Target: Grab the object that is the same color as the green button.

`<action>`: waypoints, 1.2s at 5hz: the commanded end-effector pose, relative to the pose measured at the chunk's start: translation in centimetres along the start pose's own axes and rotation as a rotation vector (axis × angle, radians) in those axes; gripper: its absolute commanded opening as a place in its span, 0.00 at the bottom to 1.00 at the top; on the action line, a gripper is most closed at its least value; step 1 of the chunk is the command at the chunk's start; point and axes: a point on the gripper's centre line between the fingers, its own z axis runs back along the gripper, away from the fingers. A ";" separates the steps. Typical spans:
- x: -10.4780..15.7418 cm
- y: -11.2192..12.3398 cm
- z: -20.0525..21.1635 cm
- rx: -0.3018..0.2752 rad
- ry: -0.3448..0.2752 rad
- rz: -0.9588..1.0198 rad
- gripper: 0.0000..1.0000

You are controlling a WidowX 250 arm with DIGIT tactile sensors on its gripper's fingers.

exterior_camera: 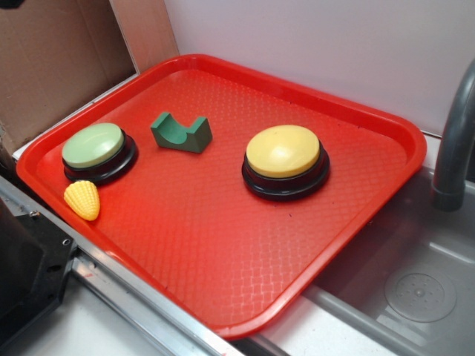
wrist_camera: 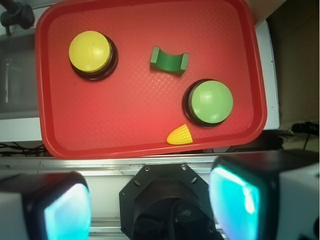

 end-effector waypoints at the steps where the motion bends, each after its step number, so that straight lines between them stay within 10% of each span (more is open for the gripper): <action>1: 0.0 0.0 0.0 0.000 0.000 0.000 1.00; 6: 9.5 3.3 -9.9 0.004 -0.162 0.978 1.00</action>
